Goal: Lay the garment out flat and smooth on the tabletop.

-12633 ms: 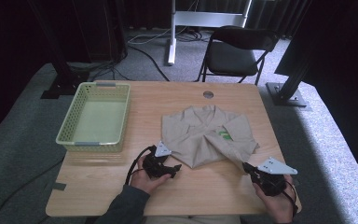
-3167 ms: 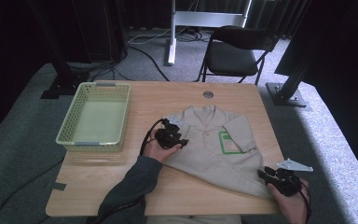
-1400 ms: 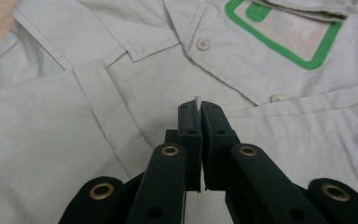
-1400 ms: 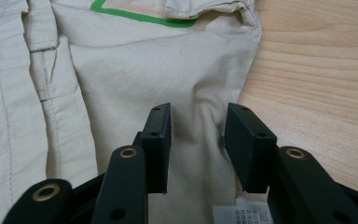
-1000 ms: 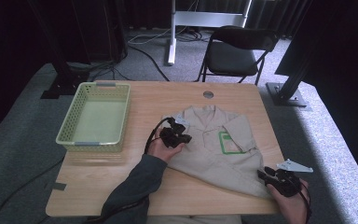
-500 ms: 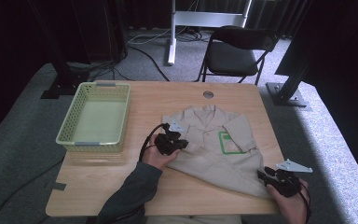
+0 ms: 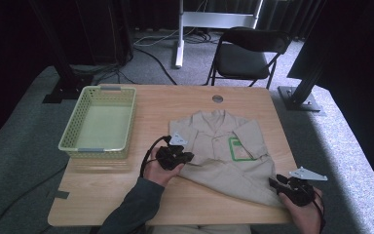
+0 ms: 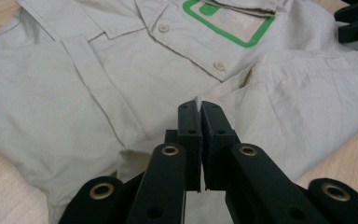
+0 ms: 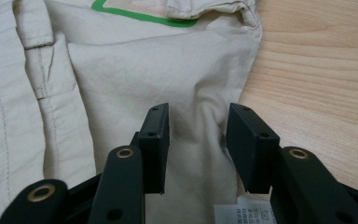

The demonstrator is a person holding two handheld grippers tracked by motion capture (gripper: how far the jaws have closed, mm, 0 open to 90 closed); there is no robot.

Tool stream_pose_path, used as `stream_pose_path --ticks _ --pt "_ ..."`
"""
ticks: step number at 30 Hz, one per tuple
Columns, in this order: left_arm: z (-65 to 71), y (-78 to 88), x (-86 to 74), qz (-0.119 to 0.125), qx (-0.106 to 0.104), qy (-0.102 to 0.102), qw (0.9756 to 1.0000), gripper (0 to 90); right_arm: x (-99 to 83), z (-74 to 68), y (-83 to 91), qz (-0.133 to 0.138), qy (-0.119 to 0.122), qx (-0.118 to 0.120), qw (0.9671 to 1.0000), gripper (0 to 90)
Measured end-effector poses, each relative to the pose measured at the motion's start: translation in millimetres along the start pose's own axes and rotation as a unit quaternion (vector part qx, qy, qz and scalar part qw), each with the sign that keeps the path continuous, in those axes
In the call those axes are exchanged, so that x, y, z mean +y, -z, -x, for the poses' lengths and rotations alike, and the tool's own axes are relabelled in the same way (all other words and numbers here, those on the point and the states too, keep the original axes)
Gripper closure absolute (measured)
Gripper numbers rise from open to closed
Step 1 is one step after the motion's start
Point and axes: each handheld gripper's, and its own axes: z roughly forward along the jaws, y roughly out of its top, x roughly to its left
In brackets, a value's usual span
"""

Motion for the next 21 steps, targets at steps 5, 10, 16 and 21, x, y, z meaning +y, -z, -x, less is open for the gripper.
stream_pose_path --ticks 5,10,16,21 --pt "-1.1 0.7 -8.0 -0.001 0.001 0.007 1.0 88.1 -0.5 -0.4 -0.2 0.002 0.0 -0.001 1.0 57.8" --pt "-1.1 1.6 -16.1 -0.003 0.001 0.017 0.9999 88.1 -0.1 -0.3 -1.6 0.005 -0.001 -0.005 1.0 54.7" --pt "3.2 4.9 -22.5 -0.003 -0.002 0.016 0.9999 88.1 -0.1 0.0 -1.6 0.004 -0.002 -0.005 1.0 54.4" --pt "7.0 7.6 -28.3 -0.002 -0.003 0.015 0.9999 88.1 0.1 -0.9 -0.3 0.0 -0.004 -0.005 1.0 53.6"
